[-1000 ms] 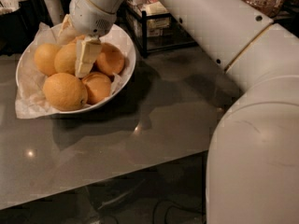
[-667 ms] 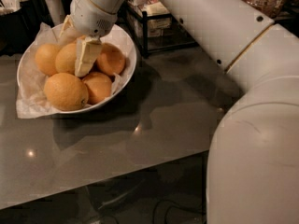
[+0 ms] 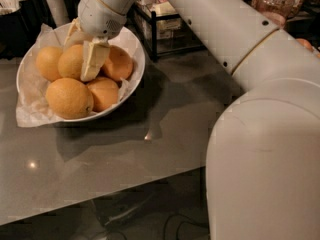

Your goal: Pick orange from white bowl

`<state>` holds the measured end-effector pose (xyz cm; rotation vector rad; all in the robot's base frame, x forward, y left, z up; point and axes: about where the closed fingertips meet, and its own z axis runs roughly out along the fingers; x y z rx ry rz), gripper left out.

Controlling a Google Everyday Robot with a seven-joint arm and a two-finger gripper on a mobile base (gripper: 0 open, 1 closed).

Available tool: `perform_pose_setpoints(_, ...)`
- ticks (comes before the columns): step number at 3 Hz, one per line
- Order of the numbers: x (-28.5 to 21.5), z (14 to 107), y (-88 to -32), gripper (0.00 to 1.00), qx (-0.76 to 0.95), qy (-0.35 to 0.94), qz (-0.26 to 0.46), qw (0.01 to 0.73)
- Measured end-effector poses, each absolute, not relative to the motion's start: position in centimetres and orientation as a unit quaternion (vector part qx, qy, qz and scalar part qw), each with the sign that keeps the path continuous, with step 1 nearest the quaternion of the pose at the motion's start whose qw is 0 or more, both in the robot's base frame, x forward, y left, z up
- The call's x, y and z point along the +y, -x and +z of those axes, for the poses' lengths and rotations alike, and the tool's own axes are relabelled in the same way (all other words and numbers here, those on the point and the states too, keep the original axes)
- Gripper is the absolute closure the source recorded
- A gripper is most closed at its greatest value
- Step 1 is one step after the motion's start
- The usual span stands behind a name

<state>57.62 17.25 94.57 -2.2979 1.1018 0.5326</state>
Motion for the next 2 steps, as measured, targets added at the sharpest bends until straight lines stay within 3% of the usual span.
perform_pose_setpoints(2, 17.32, 94.41, -57.81, 0.78, 0.408, 0.848, 0.210, 0.267)
